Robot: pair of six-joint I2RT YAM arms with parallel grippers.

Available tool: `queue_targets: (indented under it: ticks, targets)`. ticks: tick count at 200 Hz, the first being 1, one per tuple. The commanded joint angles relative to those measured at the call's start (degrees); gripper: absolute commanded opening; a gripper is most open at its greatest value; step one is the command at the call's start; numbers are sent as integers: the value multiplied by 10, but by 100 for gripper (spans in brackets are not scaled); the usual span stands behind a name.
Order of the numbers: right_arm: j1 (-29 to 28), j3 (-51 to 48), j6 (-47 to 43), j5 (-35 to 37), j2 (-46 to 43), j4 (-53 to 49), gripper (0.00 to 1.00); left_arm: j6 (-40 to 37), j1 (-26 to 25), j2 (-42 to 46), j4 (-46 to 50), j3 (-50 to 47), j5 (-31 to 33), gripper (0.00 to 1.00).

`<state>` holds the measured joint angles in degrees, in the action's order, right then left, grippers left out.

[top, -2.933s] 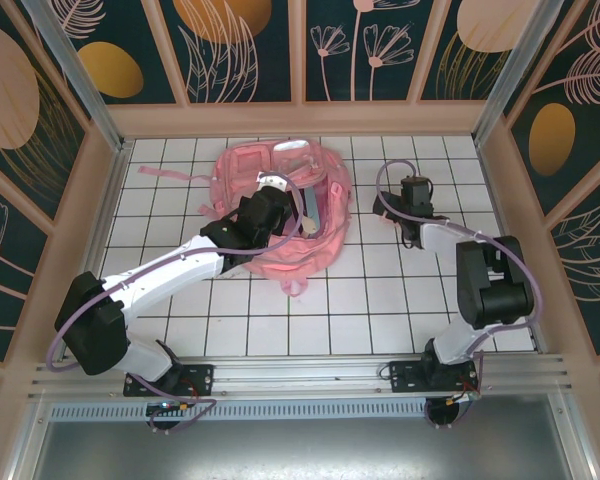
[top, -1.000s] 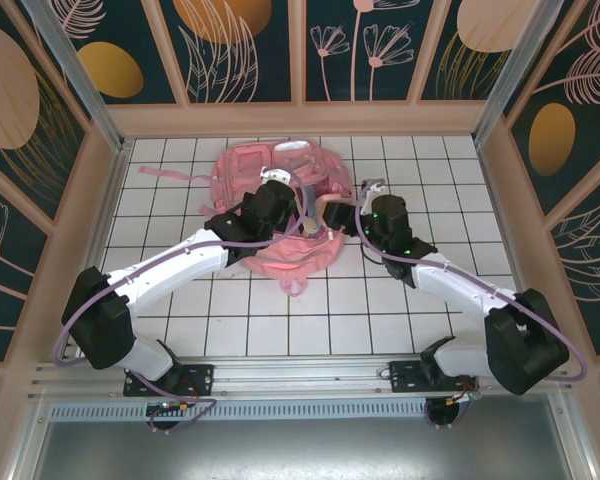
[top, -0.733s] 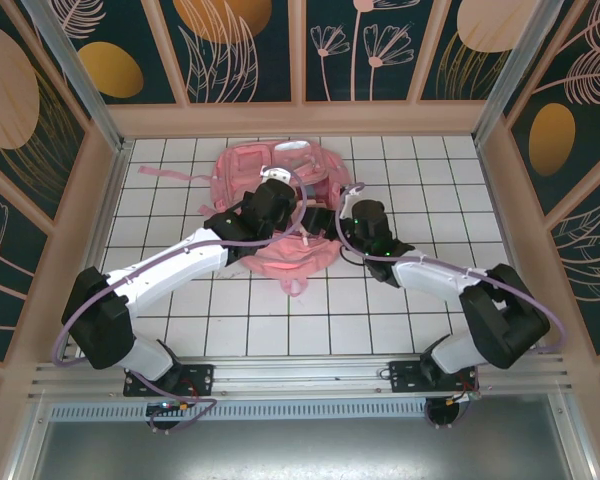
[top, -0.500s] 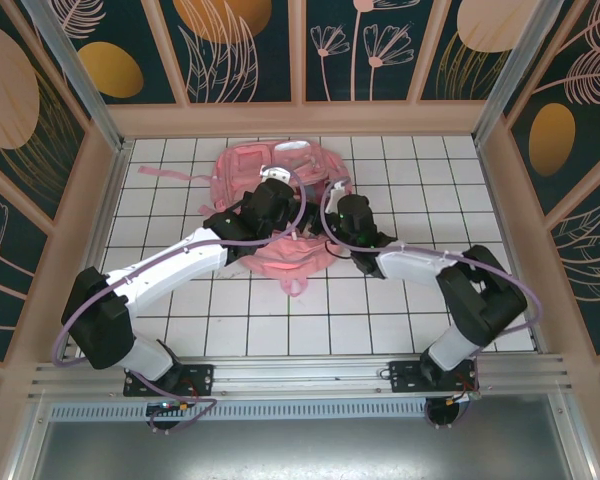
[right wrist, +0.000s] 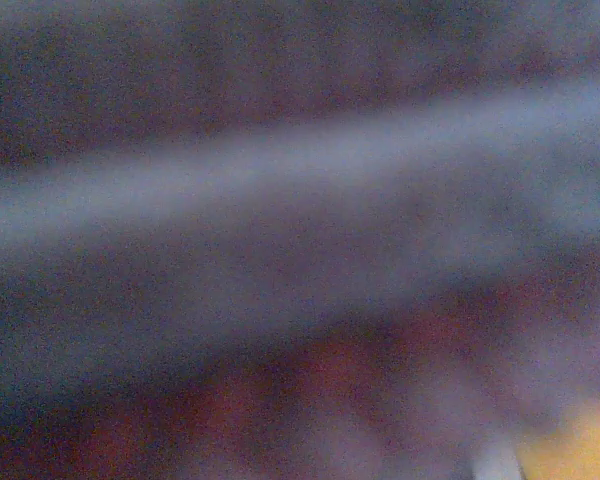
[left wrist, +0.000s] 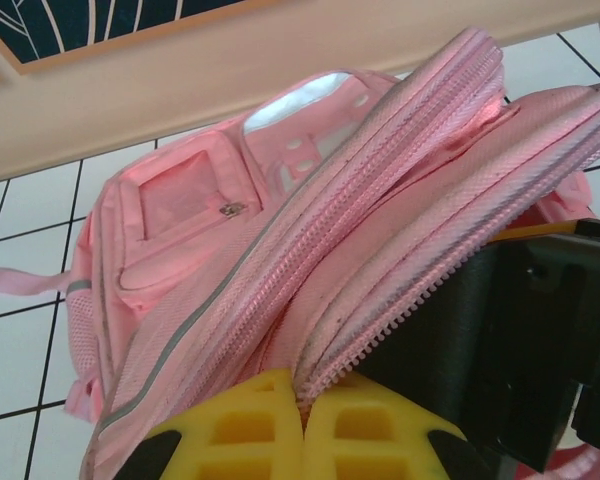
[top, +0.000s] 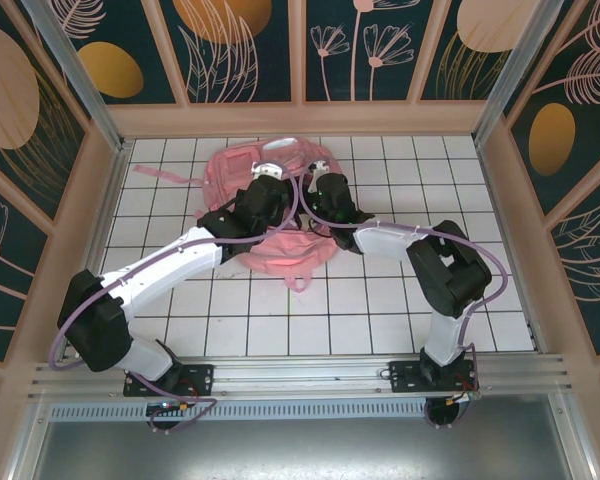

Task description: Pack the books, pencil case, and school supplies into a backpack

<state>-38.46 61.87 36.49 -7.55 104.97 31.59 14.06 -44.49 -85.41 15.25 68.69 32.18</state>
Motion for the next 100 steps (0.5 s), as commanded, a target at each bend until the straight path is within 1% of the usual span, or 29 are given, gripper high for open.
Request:
queue_targets:
  ticks: [1,33,66,100]
  targets:
    - [-4,6,-9,-2,-4,-20,99,13,-16,38,-72,8,3,0]
    - [-4,-30,-7,-1,-42,-13,99,13,-16,32,-73,7,9,0]
    - [-4,-88,-7,4,-102,-4,99,15,-15,29,-70,7,11,0]
    - [-5,-162,-17,23,-174,-16,99,19,-15,23,-62,4,-8,0]
